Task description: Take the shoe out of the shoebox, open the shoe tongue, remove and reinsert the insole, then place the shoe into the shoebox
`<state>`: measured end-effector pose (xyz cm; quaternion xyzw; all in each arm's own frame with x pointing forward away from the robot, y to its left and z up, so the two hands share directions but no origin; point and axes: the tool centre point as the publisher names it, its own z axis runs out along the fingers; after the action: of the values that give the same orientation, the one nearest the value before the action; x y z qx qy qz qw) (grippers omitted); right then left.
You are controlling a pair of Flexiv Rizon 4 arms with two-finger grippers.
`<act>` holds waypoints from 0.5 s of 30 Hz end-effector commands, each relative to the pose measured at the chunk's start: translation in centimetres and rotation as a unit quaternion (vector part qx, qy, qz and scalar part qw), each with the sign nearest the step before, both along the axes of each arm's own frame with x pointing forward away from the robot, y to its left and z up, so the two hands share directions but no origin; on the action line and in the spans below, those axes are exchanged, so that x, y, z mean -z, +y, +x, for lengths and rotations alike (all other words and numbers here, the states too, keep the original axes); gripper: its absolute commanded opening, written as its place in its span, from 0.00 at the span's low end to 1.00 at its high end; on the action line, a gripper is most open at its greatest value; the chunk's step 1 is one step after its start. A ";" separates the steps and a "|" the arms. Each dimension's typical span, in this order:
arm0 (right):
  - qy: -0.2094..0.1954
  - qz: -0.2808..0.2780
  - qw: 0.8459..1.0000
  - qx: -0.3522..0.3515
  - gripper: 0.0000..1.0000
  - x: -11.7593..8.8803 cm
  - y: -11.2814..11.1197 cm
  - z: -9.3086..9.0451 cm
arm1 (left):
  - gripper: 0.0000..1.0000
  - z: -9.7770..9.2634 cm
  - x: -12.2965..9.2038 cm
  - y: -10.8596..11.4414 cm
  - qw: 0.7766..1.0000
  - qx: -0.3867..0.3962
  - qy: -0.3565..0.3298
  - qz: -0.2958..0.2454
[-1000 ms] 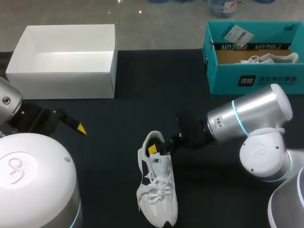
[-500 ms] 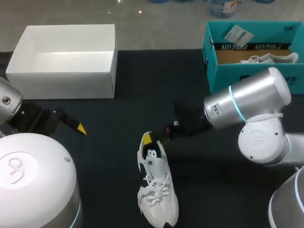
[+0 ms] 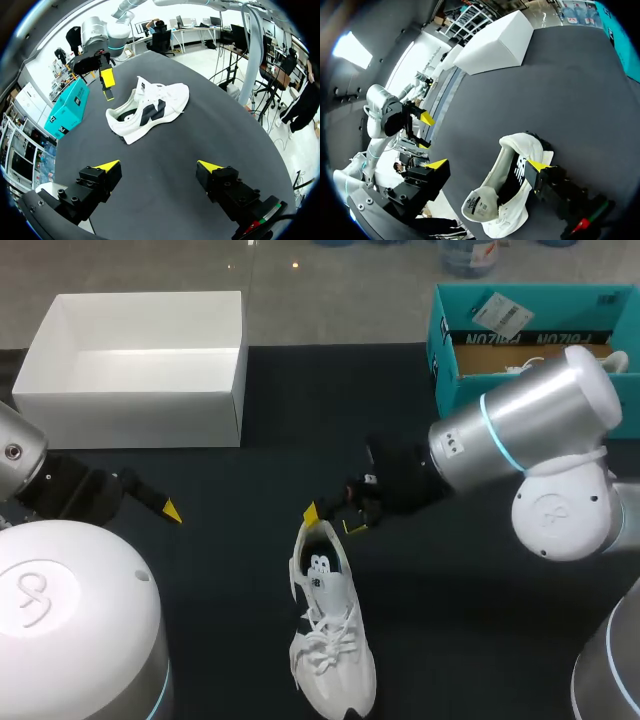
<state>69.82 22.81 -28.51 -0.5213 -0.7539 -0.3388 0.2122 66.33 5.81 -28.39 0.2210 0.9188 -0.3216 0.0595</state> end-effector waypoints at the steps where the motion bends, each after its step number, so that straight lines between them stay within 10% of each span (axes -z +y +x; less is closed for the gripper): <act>1: 0.010 -0.123 0.990 0.060 1.00 -1.6 -0.6 -1.2 | 1.00 -0.1 0.0 -0.1 1.000 0.000 0.000 0.002; 15: 0.060 -0.185 0.977 0.086 1.00 -1.7 -0.9 -2.0 | 1.00 -0.1 0.0 -0.1 1.000 0.000 0.000 0.002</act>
<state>67.96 21.61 -26.91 -0.6190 -0.7325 -0.2203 0.1782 66.33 5.81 -28.39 0.2211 0.9188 -0.3216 0.0596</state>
